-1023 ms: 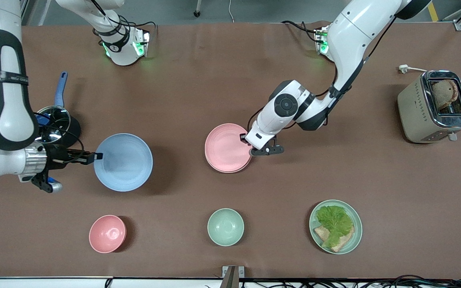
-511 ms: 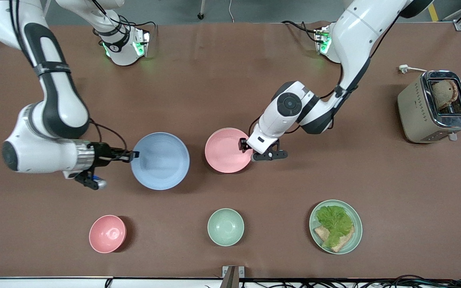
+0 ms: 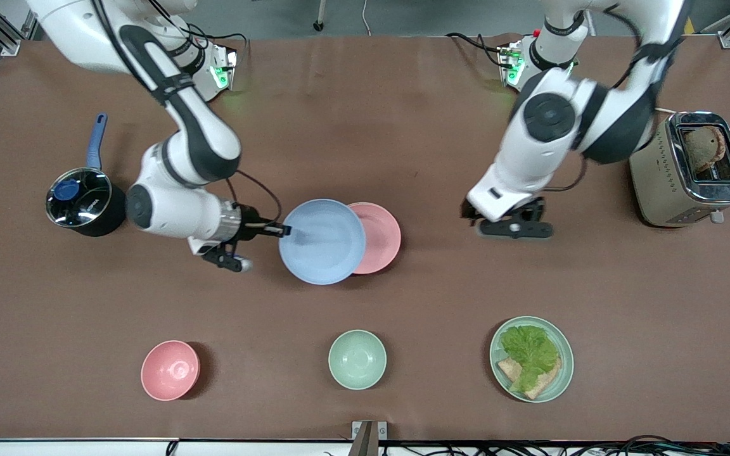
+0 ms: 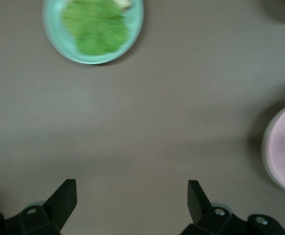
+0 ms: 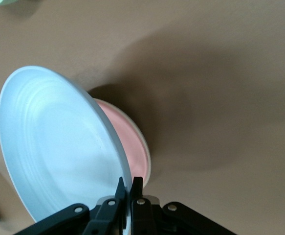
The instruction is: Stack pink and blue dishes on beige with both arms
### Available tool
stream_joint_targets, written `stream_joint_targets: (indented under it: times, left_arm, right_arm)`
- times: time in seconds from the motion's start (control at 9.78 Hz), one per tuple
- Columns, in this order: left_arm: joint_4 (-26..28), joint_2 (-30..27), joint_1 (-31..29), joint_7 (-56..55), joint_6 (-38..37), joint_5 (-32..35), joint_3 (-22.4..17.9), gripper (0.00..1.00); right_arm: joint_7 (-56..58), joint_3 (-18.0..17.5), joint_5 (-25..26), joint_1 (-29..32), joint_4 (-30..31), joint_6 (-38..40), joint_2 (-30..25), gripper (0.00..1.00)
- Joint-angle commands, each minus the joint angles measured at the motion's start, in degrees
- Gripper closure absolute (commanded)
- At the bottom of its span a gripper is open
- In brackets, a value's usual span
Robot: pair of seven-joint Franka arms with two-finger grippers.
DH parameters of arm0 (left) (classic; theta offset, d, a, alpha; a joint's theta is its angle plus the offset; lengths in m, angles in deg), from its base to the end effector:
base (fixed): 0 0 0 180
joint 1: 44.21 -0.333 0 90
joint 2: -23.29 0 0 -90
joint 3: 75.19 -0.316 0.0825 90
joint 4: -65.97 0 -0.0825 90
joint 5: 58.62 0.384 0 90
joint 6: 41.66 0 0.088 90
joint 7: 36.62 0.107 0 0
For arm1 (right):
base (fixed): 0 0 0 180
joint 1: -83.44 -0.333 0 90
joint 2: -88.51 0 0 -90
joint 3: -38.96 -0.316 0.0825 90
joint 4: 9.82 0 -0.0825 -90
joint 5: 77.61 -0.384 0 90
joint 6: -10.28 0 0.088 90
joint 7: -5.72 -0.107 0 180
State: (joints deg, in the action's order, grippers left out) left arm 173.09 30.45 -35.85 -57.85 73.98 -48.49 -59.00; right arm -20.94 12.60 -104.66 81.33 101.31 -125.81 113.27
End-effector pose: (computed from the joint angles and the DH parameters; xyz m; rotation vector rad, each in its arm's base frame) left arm 0.5482 -0.2332 0.4520 -3.0287 0.1966 -0.1159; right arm 0.5545 0.2895 0.2881 -2.6165 0.4642 0.2996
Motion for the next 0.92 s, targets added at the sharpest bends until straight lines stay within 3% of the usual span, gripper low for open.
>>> stream_joint_targets:
  times: [0.0, 0.31, 0.61, 0.82]
  left_arm:
    - [3.1, -5.0, -0.6, 8.0, -1.5, -1.2, -4.6, 0.00]
    - [3.4, -12.8, -3.6, 18.1, -6.6, -6.9, -8.5, 0.00]
    - [1.1, -17.3, -4.3, 23.2, -11.4, -9.7, -13.3, 0.00]
    - [-10.2, -14.2, -5.1, 22.9, -20.7, -9.6, -13.4, 0.00]
  right_arm:
    - [-2.0, -1.2, 0.8, -1.2, 2.0, -6.8, 1.8, 0.98]
    - [-1.9, -1.2, 0.8, -3.8, 4.7, -15.0, 4.6, 0.98]
    - [-2.0, -1.9, 0.8, -4.8, 6.7, -17.6, 5.1, 0.98]
    - [-1.9, -2.6, 0.8, -4.8, 7.6, -18.9, 5.2, 0.97]
